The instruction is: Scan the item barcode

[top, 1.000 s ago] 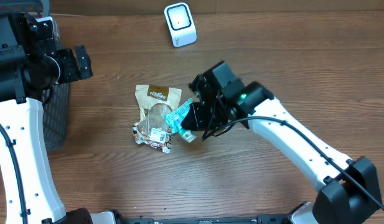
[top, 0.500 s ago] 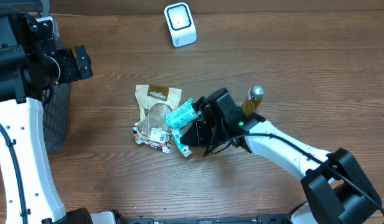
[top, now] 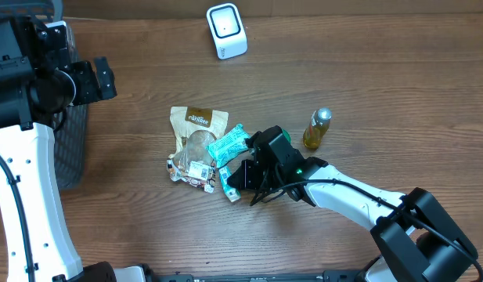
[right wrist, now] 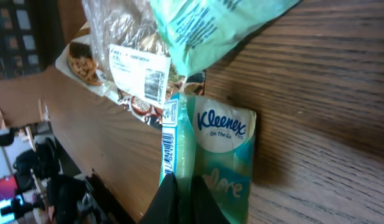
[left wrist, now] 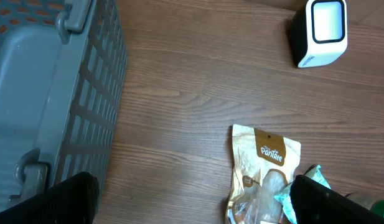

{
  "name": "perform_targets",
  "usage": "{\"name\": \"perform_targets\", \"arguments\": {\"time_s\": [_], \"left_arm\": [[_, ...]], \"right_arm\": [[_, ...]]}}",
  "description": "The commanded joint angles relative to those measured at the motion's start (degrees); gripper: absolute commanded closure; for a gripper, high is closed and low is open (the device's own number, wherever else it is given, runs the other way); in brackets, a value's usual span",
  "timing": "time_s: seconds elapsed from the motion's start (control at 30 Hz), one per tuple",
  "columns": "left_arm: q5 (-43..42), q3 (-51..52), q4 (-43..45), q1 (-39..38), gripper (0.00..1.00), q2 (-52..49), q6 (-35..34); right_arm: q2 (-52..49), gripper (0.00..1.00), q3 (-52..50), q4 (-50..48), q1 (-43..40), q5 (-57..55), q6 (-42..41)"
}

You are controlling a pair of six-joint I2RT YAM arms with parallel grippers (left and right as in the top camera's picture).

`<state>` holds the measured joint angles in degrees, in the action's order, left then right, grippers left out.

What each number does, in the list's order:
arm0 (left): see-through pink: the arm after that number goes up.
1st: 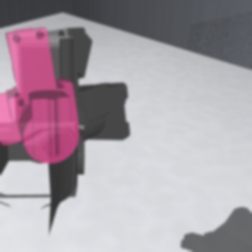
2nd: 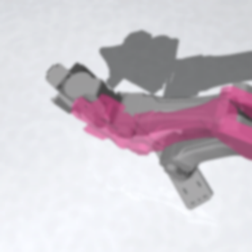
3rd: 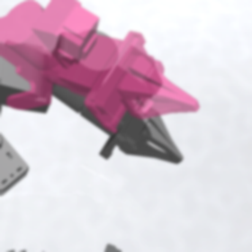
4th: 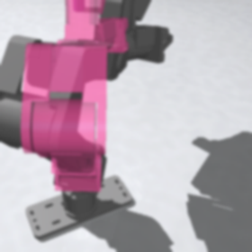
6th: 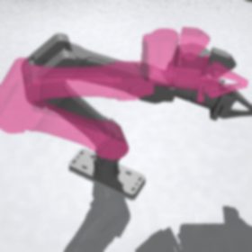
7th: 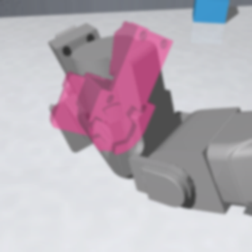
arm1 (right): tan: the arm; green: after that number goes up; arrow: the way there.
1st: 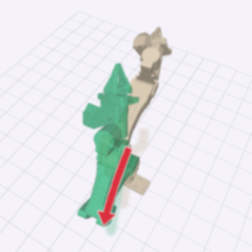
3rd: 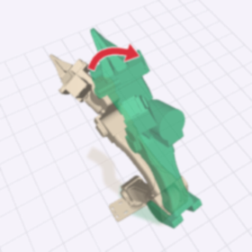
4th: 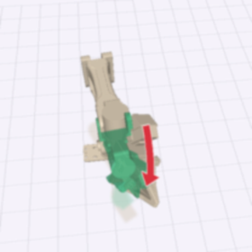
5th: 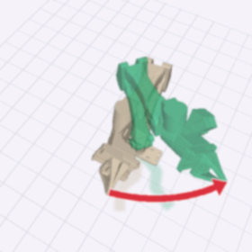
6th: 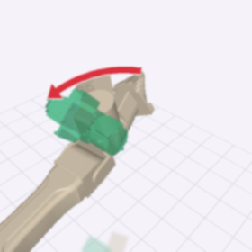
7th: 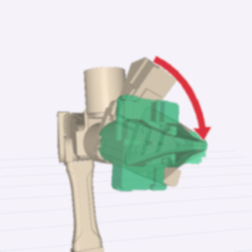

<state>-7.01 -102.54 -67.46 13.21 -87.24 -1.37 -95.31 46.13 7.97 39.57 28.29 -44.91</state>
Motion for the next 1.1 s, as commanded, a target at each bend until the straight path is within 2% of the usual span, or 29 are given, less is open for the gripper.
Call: {"name": "perform_targets", "arguments": {"time_s": [0.0,0.3,0.47,0.67,0.83,0.93,1.07], "left_arm": [[0.11,-0.63,0.17,-0.11,0.00,-0.13,-0.35],[0.11,-0.63,0.15,-0.11,0.01,-0.13,-0.35],[0.11,-0.63,0.17,-0.11,0.00,-0.13,-0.35],[0.11,-0.63,0.15,-0.11,0.00,-0.13,-0.35],[0.13,-0.63,0.15,-0.11,0.01,-0.13,-0.35],[0.11,-0.63,0.15,-0.11,0.00,-0.13,-0.35],[0.11,-0.63,0.15,-0.11,0.01,-0.13,-0.35]], "right_arm": [[0.00,0.96,-0.20,-0.61,0.22,-1.31,-1.57],[-0.07,0.92,-0.20,1.53,0.22,-2.47,-1.60],[-0.07,0.77,-0.20,1.99,0.22,-2.56,-1.60],[-0.04,0.69,-0.20,2.01,0.22,-2.51,-1.60],[0.50,0.58,0.26,2.47,0.22,-2.60,-1.46],[2.05,0.51,2.73,6.40,0.22,-4.09,0.44],[4.04,0.41,9.33,17.44,0.22,-8.09,3.50]]}}
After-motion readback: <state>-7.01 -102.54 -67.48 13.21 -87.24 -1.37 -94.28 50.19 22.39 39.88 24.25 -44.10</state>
